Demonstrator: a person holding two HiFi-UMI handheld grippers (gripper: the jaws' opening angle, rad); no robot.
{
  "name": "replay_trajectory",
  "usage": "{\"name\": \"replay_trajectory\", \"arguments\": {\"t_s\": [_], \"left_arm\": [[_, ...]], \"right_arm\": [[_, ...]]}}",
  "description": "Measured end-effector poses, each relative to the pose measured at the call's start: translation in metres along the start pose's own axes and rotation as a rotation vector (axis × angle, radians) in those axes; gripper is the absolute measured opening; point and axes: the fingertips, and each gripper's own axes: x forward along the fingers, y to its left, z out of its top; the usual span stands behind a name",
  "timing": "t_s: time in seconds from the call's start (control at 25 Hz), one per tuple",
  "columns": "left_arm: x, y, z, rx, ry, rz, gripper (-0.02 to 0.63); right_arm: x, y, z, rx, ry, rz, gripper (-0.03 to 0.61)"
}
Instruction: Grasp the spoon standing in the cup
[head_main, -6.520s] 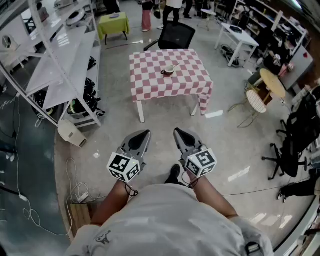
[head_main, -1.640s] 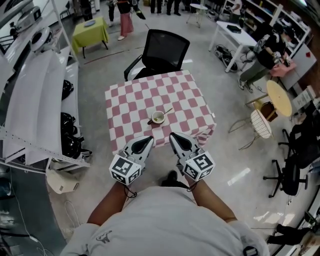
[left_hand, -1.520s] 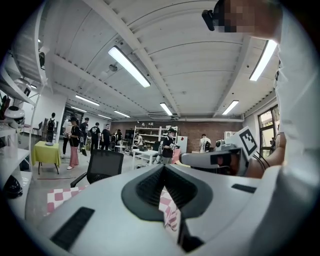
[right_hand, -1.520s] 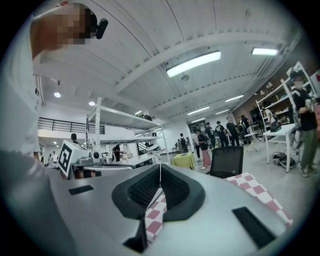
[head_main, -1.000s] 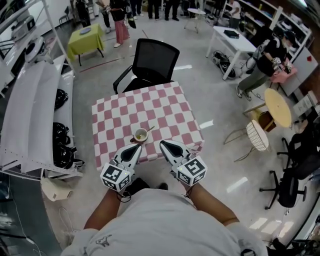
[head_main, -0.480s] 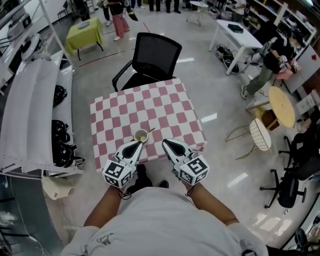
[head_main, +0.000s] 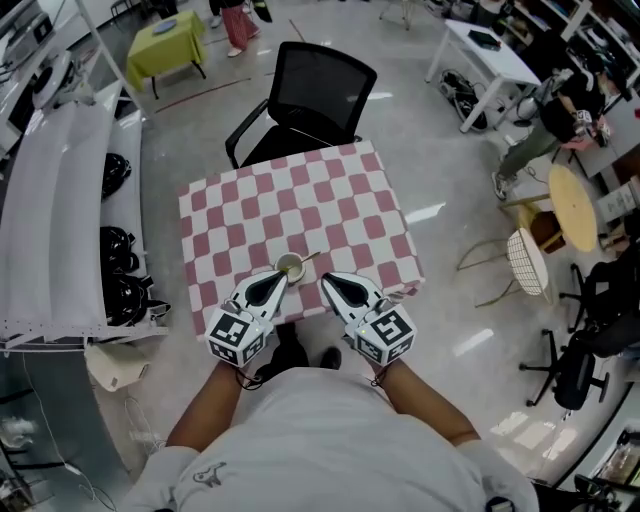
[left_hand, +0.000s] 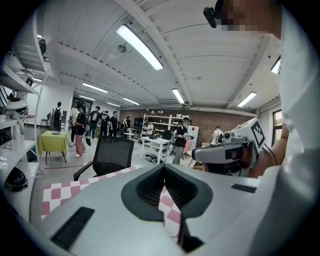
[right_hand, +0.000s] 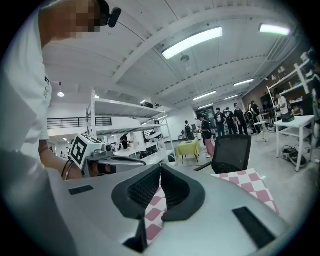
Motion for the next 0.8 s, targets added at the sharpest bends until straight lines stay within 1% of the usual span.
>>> {"name": "replay_trajectory", "arguments": {"t_s": [0.32, 0.44, 0.8], "left_arm": [[0.016, 0.031, -0.019, -0.032, 0.046, -0.004, 0.011], [0.020, 0.042, -0.024, -0.051, 0.054, -0.002, 0.011], [0.038, 0.067, -0.051, -0.086, 0.102, -0.025, 0.011]], "right_arm": [[0.026, -0.028, -0.022, 0.054, 0.040, -0.038, 0.034], [0.034, -0.037, -0.031, 0.058, 0.057, -0.052, 0.034], [0.052, -0.065, -0.061, 0.107, 0.109, -0.095, 0.035]]}}
